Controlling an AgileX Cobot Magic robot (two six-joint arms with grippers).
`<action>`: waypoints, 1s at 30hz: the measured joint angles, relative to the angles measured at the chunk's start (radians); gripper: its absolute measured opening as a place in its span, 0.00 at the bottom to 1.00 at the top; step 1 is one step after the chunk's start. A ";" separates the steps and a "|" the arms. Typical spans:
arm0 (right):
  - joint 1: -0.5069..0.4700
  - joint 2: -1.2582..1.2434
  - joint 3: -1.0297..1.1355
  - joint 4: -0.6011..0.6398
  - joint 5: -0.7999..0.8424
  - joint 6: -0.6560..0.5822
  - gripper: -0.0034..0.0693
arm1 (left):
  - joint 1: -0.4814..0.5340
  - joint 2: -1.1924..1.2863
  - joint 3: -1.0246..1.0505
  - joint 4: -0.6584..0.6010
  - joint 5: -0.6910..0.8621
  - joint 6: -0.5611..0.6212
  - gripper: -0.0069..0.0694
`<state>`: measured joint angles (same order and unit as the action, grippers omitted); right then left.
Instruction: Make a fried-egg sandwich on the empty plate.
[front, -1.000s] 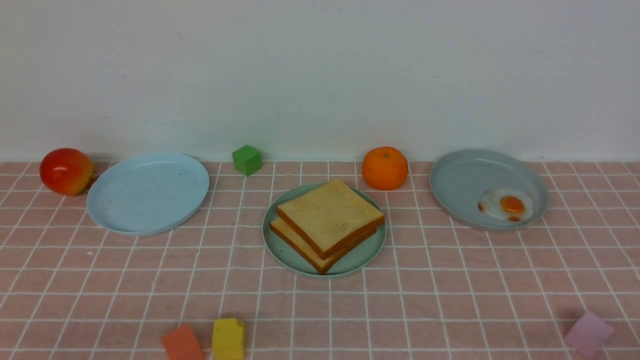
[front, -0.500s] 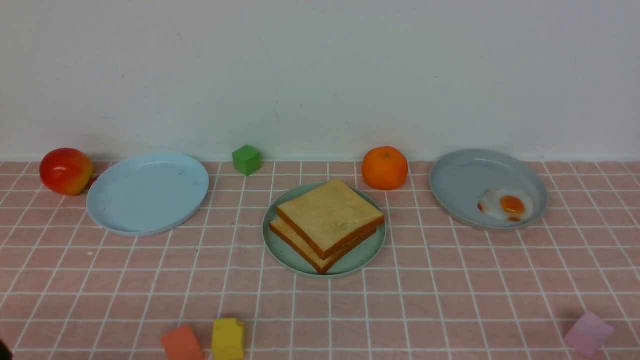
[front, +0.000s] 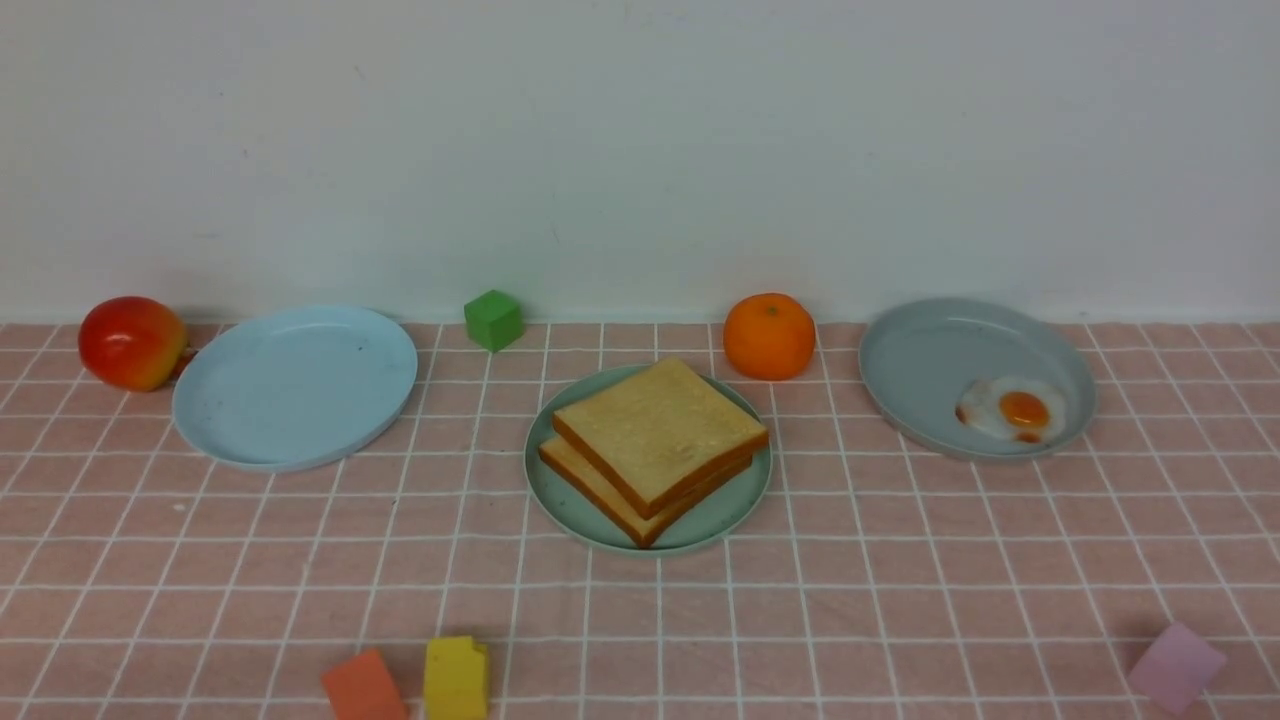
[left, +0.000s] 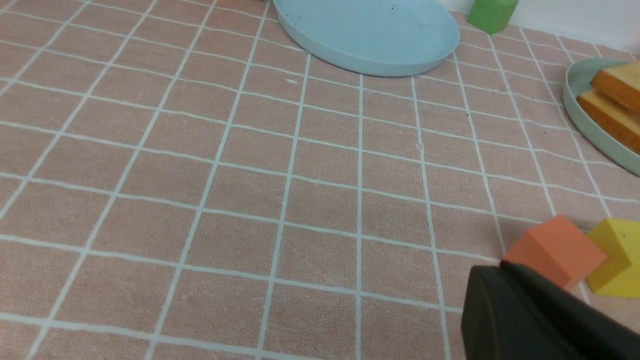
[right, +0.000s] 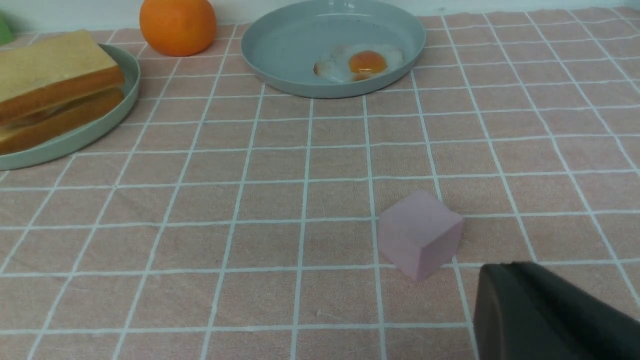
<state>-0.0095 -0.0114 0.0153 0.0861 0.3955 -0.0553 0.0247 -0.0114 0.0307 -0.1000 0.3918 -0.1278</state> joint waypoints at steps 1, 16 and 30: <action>0.000 0.000 0.000 0.000 0.000 0.000 0.10 | 0.000 0.000 0.000 0.000 0.000 0.000 0.07; 0.000 0.000 0.000 0.000 0.000 0.000 0.13 | 0.000 0.000 0.000 0.000 0.000 0.001 0.07; 0.000 0.000 0.000 0.000 0.000 0.000 0.15 | 0.000 0.000 0.000 0.000 0.000 0.001 0.08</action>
<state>-0.0095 -0.0114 0.0153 0.0861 0.3955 -0.0553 0.0247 -0.0114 0.0307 -0.1000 0.3918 -0.1269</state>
